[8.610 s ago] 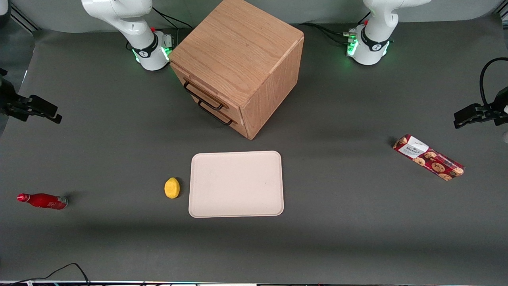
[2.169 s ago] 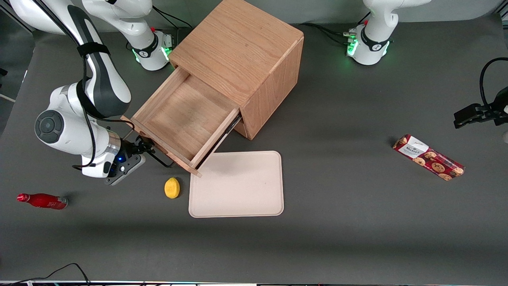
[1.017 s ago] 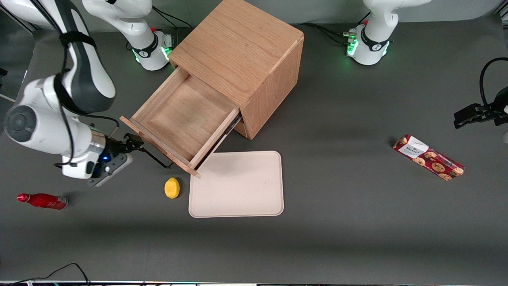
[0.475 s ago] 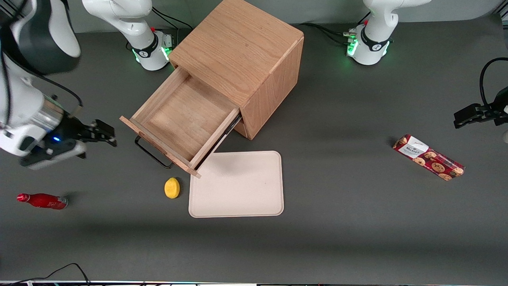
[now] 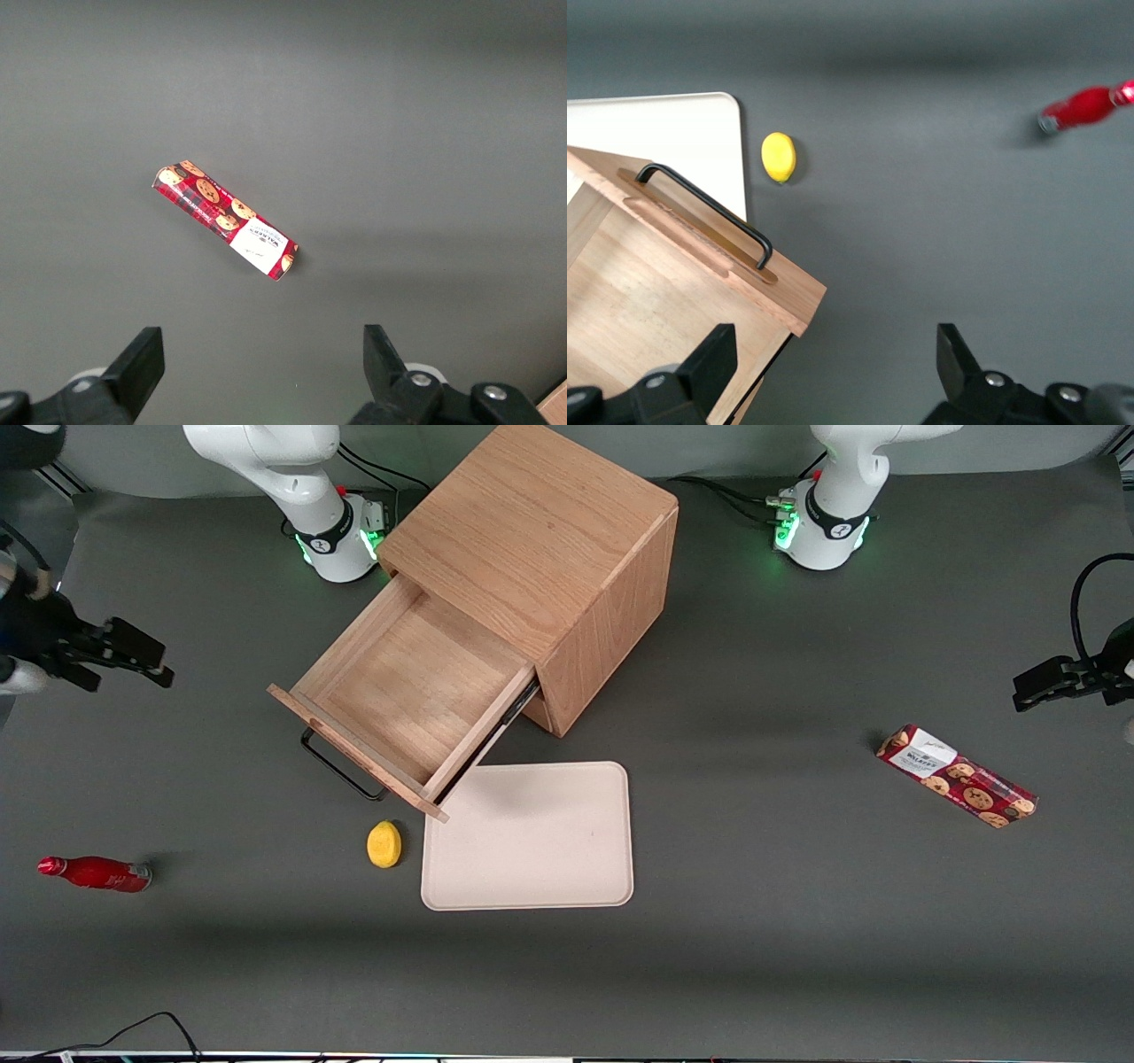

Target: Open upper drawer

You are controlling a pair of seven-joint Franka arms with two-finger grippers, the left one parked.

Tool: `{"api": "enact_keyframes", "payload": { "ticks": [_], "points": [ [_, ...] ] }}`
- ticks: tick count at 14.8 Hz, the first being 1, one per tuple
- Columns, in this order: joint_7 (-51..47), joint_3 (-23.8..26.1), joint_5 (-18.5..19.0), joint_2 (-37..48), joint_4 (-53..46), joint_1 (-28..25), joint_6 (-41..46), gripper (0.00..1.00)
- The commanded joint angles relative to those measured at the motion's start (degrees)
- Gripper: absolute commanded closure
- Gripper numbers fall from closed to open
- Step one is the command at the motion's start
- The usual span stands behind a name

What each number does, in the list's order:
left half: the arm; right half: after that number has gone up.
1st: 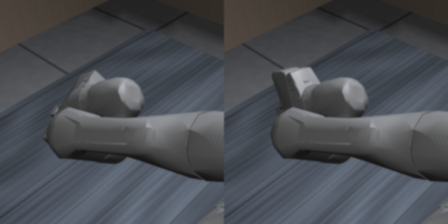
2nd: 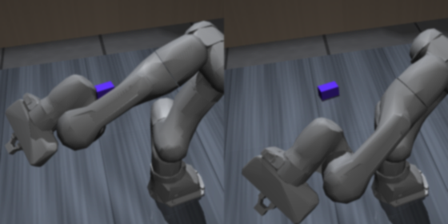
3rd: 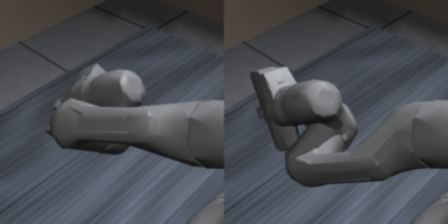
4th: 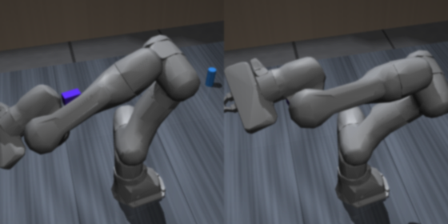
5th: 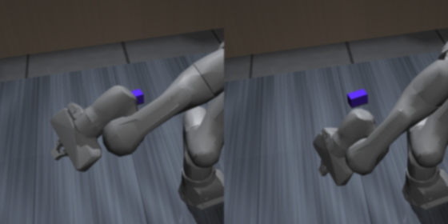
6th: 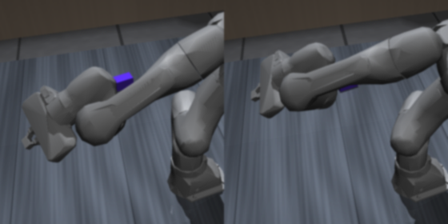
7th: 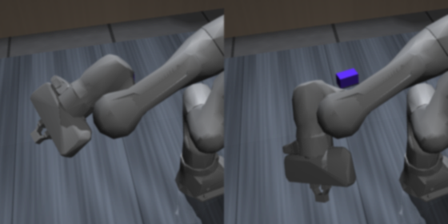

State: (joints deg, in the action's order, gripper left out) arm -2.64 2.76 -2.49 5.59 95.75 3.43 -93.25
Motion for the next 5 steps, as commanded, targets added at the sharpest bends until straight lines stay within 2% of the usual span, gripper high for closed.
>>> {"api": "enact_keyframes", "payload": {
  "ticks": [1,5],
  "points": [
    [-3.08,-1.7,0.47,2.58,3.47,-1.05,-0.27,0.0],
    [-3.16,-1.7,0.64,2.41,3.47,-0.26,-0.27,0.0]
  ]
}}
